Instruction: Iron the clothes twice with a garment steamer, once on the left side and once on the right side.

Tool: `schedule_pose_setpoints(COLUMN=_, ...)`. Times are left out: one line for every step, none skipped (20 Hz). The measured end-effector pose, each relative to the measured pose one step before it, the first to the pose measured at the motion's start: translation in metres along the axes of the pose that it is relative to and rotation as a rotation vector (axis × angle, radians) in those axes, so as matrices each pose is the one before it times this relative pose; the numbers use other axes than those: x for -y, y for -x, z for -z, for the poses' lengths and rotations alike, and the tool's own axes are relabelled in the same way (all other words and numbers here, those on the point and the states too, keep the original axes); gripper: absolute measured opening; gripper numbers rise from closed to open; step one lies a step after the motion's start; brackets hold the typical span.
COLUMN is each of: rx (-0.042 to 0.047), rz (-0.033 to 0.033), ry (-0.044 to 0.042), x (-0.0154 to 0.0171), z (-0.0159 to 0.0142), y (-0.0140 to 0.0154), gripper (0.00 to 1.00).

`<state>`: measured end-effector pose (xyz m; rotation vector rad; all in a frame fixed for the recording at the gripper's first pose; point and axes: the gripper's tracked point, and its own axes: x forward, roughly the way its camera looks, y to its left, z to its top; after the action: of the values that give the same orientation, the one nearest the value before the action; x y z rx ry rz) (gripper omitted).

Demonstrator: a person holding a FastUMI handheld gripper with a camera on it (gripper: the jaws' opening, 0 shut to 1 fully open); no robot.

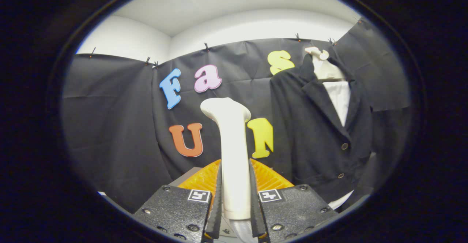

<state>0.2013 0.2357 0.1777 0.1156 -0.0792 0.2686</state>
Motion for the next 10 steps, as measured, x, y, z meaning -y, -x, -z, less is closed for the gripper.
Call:
schedule_pose_setpoints(rx=0.01772, rz=0.01163, ry=-0.00507, x=0.00718, z=-0.00827, y=0.01114, gripper=0.35)
schedule_pose_setpoints(rx=0.01436, rz=0.01529, ry=-0.00210, x=0.00840, z=-0.00736, y=0.01010, gripper=0.35)
schedule_pose_setpoints(rx=0.01466, rz=0.02010, ry=-0.00270, x=0.00989, z=-0.00713, y=0.00806, gripper=0.35)
schedule_pose_setpoints(rx=0.01525, rz=0.02210, ry=-0.00582, x=0.01053, z=-0.00702, y=0.00756, gripper=0.35)
schedule_pose_setpoints(rx=0.01138, rz=0.02137, ry=-0.00410, x=0.01122, z=-0.00761, y=0.00763, gripper=0.35)
schedule_pose_setpoints(rx=0.01327, rz=0.02167, ry=-0.00375, x=0.01171, z=-0.00802, y=0.00725, gripper=0.35)
schedule_pose_setpoints(rx=0.01264, rz=0.02516, ry=0.00205, x=0.01404, z=-0.00944, y=0.00453, gripper=0.35)
schedule_pose_setpoints(rx=0.01217, rz=0.02344, ry=-0.00088, x=0.01312, z=-0.00739, y=0.00294, gripper=0.35)
schedule_pose_setpoints(rx=0.00927, rz=0.02173, ry=0.00077, x=0.01204, z=-0.00710, y=0.00045, gripper=0.35)
schedule_pose_setpoints(rx=0.00968, rz=0.01875, ry=-0.00214, x=0.01091, z=-0.00466, y=-0.00136, gripper=0.35)
